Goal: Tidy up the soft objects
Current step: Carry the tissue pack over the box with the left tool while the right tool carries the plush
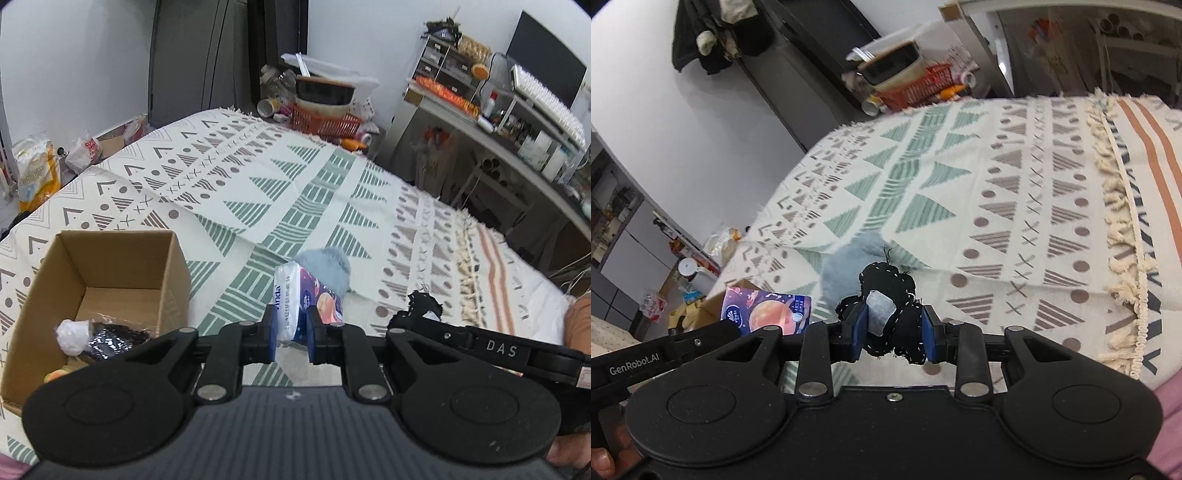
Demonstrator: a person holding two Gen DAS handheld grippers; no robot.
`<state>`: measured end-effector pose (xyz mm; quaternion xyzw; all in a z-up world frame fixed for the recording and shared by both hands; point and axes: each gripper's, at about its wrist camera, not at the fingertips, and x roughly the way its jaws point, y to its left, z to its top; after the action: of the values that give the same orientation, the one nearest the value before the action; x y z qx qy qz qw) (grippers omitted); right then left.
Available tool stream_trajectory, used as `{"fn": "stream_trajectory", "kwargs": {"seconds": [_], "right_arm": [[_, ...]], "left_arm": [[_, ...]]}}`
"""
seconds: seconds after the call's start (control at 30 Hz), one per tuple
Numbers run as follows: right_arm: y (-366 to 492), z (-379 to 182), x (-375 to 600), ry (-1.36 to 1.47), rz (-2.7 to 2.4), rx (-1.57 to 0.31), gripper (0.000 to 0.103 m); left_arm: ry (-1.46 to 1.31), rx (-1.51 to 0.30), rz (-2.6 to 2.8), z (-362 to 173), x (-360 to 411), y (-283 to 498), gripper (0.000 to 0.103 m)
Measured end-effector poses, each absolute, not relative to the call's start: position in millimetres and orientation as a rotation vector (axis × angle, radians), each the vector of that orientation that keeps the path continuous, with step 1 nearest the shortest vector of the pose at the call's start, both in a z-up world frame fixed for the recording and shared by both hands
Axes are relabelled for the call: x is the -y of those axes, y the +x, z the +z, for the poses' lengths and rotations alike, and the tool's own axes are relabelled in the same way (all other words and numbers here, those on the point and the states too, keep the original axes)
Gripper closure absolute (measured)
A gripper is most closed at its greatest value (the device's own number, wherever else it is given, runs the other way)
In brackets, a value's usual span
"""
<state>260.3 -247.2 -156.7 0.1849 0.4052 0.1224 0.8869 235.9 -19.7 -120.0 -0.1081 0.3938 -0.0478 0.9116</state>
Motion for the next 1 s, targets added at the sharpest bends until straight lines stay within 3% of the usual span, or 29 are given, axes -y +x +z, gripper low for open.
{"fn": "stream_trajectory", "kwargs": {"seconds": [0.5,1.0], "right_arm": [[248.3,-99.9,207.3,0.366,0.322,-0.753,0.072],[250.7,-89.7,147.5,0.343,0.376,-0.738,0.072]], "left_arm": [[-0.305,-0.740,-0.045,-93.4,-29.3,222.8,0.089],[-0.377,-0.706,0.023,-86.5,-77.3,217.4,0.089]]}}
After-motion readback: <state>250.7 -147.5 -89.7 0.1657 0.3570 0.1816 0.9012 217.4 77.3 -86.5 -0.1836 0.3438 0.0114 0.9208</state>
